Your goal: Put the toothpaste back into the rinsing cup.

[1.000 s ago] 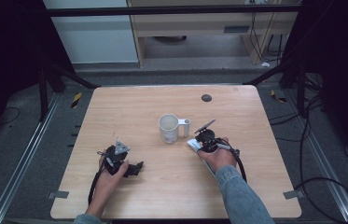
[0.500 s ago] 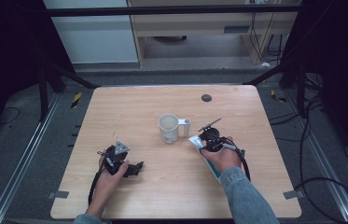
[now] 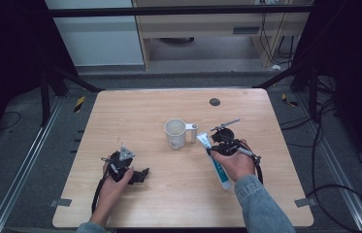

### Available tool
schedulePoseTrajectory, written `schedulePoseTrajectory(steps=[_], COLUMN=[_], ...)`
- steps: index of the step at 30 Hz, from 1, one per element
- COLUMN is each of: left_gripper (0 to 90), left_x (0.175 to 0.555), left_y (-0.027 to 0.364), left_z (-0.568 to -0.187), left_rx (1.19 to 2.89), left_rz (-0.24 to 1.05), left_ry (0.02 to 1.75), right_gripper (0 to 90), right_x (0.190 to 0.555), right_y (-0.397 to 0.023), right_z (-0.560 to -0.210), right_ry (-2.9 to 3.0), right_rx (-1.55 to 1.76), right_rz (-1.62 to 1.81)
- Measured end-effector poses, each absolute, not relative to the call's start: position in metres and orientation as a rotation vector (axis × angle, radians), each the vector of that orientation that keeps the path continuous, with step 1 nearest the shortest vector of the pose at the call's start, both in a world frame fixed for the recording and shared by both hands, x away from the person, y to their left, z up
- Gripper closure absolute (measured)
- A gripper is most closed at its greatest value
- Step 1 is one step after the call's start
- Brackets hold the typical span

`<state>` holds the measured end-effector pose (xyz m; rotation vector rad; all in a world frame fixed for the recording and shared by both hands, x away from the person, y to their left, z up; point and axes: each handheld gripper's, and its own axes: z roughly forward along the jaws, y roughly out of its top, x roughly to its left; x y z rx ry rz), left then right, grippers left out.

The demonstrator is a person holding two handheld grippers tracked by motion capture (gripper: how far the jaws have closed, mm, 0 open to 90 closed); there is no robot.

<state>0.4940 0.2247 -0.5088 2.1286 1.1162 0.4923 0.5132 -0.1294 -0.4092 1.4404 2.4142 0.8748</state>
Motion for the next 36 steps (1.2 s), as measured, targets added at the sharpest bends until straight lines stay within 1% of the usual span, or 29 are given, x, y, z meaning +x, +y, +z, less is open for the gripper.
schedulePoseTrajectory(steps=[8, 30, 36], left_gripper=[0.0, 0.0, 0.0], left_x=[0.494, 0.494, 0.494], left_y=[0.225, 0.225, 0.225], left_z=[-0.509, -0.509, -0.509], left_rx=[2.129, 2.129, 2.129], left_rz=[0.491, 0.491, 0.491], left_ry=[1.117, 1.117, 1.117], right_gripper=[78.8, 80.8, 81.2], right_x=[0.509, 0.508, 0.505], right_y=[-0.132, -0.133, -0.137], right_z=[-0.399, -0.388, -0.380], right_ry=[2.385, 2.372, 2.363], right_rx=[1.430, 1.421, 1.414], right_rz=[0.908, 0.923, 0.932])
